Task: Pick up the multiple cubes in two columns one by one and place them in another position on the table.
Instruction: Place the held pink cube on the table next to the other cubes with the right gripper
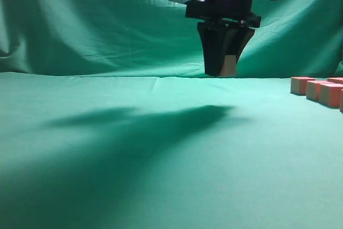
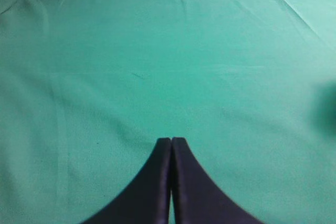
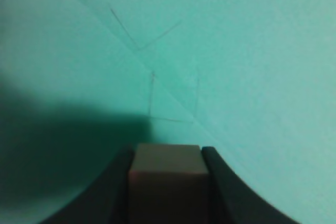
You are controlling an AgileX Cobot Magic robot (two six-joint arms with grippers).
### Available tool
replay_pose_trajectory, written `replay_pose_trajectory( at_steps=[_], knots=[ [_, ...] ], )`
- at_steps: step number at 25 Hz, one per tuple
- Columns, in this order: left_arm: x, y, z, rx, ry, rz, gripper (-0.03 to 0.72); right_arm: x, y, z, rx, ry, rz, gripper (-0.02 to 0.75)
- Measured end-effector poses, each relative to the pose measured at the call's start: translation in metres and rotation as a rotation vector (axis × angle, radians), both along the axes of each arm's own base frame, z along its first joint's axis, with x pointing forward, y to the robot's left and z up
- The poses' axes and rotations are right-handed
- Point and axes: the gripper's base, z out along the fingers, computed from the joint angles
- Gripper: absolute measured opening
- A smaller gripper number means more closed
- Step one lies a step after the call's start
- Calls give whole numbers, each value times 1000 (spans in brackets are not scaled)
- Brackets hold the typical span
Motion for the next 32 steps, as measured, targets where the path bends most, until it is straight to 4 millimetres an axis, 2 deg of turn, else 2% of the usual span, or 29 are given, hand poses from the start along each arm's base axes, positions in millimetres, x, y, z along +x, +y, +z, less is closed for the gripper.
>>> replay_pose_trajectory(
  at_steps=[4, 10, 21, 32],
  knots=[
    [0, 0, 0, 0, 0, 0, 0, 5, 4, -7, 8, -24, 18, 267],
    [0, 0, 0, 0, 0, 0, 0, 3, 22, -22, 6, -49, 91, 267],
    [0, 0, 0, 0, 0, 0, 0, 8, 22, -43, -26, -37, 93, 267],
    [0, 0, 0, 0, 0, 0, 0, 9, 22, -45, -25, -27, 49, 267]
  ],
)
